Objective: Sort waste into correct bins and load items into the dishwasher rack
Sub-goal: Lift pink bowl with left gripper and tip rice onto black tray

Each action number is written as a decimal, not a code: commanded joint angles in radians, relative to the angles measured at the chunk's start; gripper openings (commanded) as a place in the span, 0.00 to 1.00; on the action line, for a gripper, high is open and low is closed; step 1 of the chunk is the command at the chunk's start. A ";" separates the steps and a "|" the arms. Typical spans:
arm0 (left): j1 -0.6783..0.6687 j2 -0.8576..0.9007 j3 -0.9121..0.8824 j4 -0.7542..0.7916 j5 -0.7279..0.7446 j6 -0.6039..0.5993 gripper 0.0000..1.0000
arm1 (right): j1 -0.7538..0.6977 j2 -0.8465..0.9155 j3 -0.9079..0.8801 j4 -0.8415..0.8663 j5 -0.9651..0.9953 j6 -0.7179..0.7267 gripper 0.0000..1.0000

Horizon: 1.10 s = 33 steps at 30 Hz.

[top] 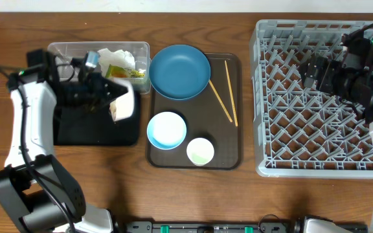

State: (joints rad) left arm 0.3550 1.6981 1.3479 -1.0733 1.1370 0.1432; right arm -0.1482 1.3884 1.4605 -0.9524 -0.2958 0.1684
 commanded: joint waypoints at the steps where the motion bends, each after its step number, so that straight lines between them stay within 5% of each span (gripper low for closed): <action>1: 0.079 -0.018 -0.061 0.014 0.158 0.047 0.06 | -0.002 -0.002 0.017 -0.002 -0.008 -0.001 0.97; 14: 0.223 -0.017 -0.205 0.145 0.437 0.046 0.06 | -0.001 -0.002 0.017 -0.002 -0.008 -0.001 0.98; 20: 0.287 -0.017 -0.205 0.144 0.435 -0.106 0.06 | -0.001 -0.002 0.017 -0.004 -0.008 -0.001 0.98; 33: 0.352 -0.017 -0.205 0.144 0.435 -0.199 0.06 | -0.001 -0.002 0.017 -0.003 -0.008 0.000 0.98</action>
State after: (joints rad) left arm 0.7044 1.6981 1.1427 -0.9298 1.5425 -0.0170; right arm -0.1482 1.3884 1.4605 -0.9543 -0.2958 0.1684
